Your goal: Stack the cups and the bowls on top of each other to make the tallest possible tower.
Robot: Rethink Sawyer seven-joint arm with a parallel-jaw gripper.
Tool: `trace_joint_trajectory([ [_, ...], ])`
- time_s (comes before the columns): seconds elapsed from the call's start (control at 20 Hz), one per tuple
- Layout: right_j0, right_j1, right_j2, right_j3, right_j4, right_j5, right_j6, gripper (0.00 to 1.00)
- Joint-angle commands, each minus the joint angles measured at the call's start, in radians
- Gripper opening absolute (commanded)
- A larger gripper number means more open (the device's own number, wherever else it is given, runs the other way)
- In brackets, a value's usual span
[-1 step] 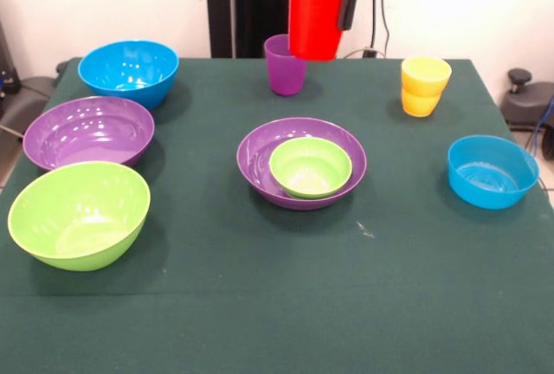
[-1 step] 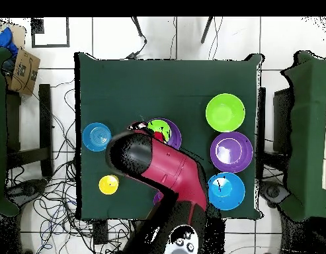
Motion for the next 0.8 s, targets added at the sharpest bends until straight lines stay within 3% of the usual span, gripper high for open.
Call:
trace_joint_trajectory([
  [0.05,-0.077,0.166,0.165,-0.164,-0.107,0.069,-0.078,0.0],
  [0.3,-0.098,0.259,0.195,-0.231,-0.129,0.037,-0.066,0.0],
  [0.5,-0.102,0.289,0.213,-0.254,-0.149,0.021,-0.06,0.0],
  [0.8,-0.077,0.312,0.203,-0.274,-0.158,0.081,-0.018,0.0],
])
